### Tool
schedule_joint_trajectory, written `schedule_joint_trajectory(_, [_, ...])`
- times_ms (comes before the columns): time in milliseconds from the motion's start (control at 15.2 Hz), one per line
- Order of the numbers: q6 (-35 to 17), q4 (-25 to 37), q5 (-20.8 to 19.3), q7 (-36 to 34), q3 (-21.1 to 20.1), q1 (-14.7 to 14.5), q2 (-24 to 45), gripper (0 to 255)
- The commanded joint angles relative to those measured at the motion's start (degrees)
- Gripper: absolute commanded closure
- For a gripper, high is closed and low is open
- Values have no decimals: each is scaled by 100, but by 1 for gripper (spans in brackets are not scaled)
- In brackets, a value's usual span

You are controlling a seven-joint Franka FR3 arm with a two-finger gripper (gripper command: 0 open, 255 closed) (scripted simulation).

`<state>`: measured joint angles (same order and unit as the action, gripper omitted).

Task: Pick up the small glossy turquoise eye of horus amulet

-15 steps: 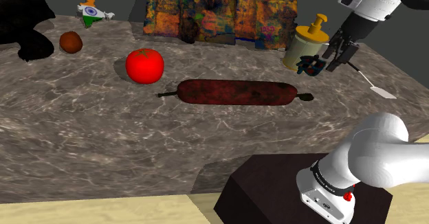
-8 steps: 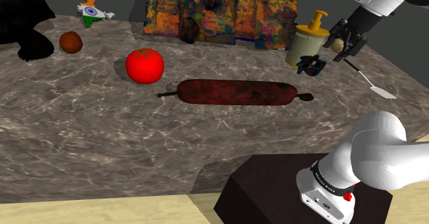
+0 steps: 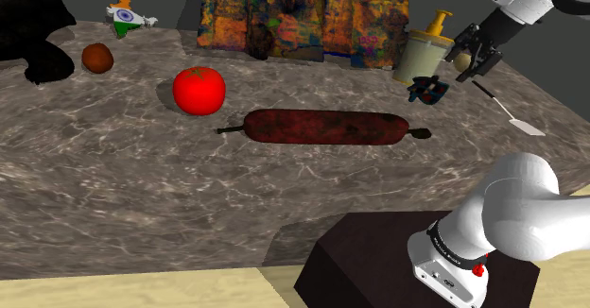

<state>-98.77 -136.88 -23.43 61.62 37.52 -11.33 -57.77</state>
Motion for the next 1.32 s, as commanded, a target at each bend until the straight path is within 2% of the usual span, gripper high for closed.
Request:
schedule_joint_trajectory(0, [47,-532,1,-27,68,-45,99,255])
schedule_joint_trajectory(132, [131,-609,6,-49,-22,34,-31,255])
schedule_joint_trajectory(330, [-74,-926,-70,-82,28,99,-128,255])
schedule_joint_trajectory(528, [5,-941,-1,-159,-104,105,-193,255])
schedule_joint_trajectory(594, [41,-517,-42,60,142,-13,100,255])
schedule_joint_trajectory(1254, [679,272,239,48,-153,-163,260,255])
